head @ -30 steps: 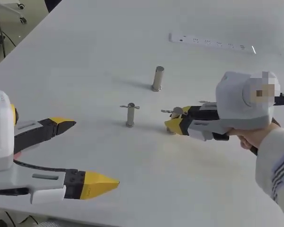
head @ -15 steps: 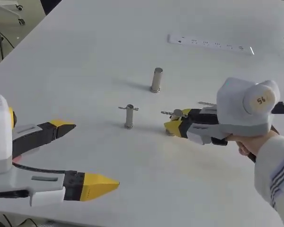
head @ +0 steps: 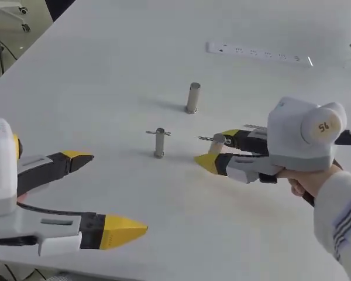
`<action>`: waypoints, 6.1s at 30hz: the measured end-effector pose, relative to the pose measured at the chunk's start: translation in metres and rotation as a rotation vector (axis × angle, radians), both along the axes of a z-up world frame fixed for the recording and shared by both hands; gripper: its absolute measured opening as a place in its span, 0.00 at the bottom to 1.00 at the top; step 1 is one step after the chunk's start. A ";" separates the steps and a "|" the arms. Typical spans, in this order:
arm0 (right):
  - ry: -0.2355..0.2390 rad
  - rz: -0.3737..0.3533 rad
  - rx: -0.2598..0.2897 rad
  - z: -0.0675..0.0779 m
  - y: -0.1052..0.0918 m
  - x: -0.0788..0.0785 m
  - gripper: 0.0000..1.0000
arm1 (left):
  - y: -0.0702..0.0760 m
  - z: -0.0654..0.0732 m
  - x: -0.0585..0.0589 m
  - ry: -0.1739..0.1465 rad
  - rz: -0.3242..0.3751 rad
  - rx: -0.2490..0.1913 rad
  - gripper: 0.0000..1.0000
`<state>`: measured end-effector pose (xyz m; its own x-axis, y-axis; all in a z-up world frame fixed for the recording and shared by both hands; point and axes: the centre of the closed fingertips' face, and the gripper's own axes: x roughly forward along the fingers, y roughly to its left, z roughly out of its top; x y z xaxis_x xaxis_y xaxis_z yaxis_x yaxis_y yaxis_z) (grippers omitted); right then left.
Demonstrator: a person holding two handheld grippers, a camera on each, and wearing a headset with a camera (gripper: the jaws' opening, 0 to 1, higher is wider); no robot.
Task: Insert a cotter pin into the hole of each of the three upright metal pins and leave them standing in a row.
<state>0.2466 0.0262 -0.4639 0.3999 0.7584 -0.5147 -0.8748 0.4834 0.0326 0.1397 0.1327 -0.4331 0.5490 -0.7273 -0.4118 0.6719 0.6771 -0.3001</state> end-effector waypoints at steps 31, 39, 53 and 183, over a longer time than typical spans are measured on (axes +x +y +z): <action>-0.032 -0.247 0.117 0.081 -0.067 -0.056 0.83 | -0.011 0.019 0.013 -0.067 -0.033 -0.023 0.99; -0.022 -0.304 0.105 0.081 -0.095 -0.062 0.86 | -0.007 0.026 0.011 -0.073 -0.028 -0.018 0.99; 0.052 -0.350 0.126 0.073 -0.113 -0.077 0.95 | -0.008 0.035 0.009 -0.071 -0.020 0.007 0.99; 0.095 -0.531 0.132 0.056 -0.157 -0.086 0.92 | -0.093 -0.006 0.242 -0.079 -0.176 0.349 0.10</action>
